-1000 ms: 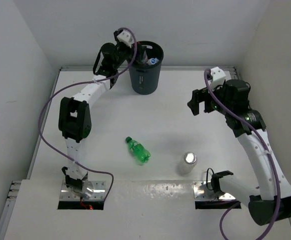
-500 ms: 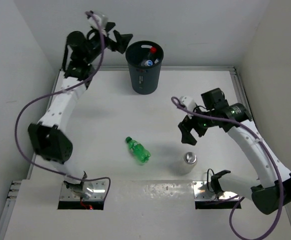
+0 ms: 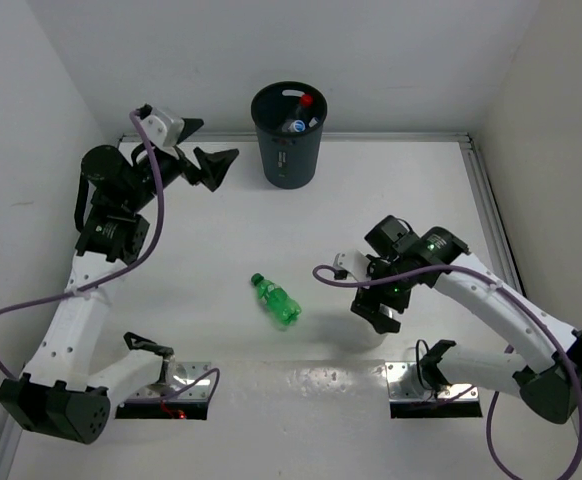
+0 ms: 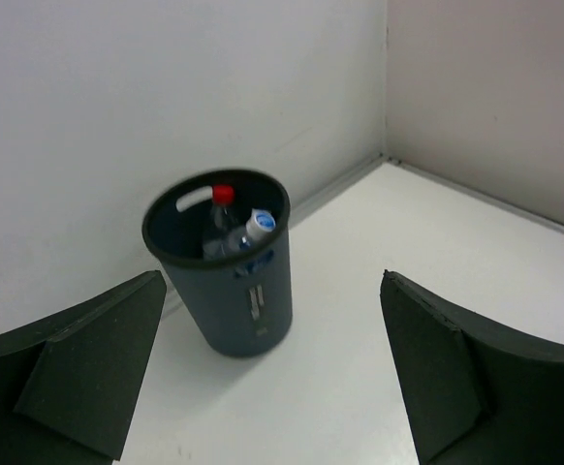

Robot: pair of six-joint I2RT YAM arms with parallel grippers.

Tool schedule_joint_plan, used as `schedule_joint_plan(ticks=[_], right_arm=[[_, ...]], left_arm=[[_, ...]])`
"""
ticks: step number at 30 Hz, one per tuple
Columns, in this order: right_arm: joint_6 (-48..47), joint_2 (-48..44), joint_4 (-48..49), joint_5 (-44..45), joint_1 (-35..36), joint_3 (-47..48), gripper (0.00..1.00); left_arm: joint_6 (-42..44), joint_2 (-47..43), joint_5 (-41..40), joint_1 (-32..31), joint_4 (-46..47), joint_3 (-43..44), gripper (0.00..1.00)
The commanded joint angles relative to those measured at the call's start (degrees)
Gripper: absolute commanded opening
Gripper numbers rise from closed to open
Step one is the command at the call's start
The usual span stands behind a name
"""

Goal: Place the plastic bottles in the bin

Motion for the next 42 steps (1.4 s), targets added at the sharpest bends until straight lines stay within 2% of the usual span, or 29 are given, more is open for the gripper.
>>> schedule_joint_plan(ticks=[1,14,19,22,25,26,28,31,36,40,41,42], right_arm=[[-0.9,1.3,0.1,3.6,1.1,-1.2,0.88],[-0.2,2.9,4.3,8.0,2.1,-3.7,0.95],[-0.2,4.1,5.9,8.4,3.1,-4.1,0.95],[-0.3,4.5,6.5,8.9,3.5,-4.1,0.90],[-0.4,5.1,7.1,9.2,3.6,-4.1,0.83],[-0.3,5.2,7.2,9.2,3.7,-4.1,0.76],[-0.5,5.4,7.3,9.2,3.8,-4.1,0.71],[-0.7,5.2,7.1,9.4,3.9,-4.7,0.66],[-1.3,5.1,6.0,9.4,4.0,-4.4,0.46],[-2.4,6.6,3.6,10.1,3.5,3.3,0.29],[-2.4,7.0,3.4,9.6,2.5,6.8,0.20],[-2.5,8.1,3.2,9.2,1.9,8.8,0.16]], left_arm=[[-0.7,-3.7,0.2,0.6,-4.1,-2.6,1.00],[-1.8,-5.9,0.2,1.1,-4.6,-7.0,1.00],[-2.4,-6.4,0.2,1.1,-4.6,-8.1,1.00],[-2.4,-6.9,0.2,1.1,-4.6,-8.6,1.00],[-1.9,-6.9,0.2,1.1,-4.6,-9.1,1.00],[-1.9,-6.9,0.2,1.1,-4.6,-9.1,1.00],[-1.4,-7.4,0.2,1.1,-4.6,-9.6,1.00],[-1.3,-7.5,-0.3,1.1,-4.6,-9.6,1.00],[-0.8,-7.5,-0.3,1.7,-4.6,-9.6,1.00],[-0.8,-7.5,-0.3,2.3,-4.6,-9.6,1.00],[-0.8,-7.5,-0.3,2.8,-4.6,-9.6,1.00],[-0.8,-7.5,0.2,2.8,-4.6,-9.6,1.00]])
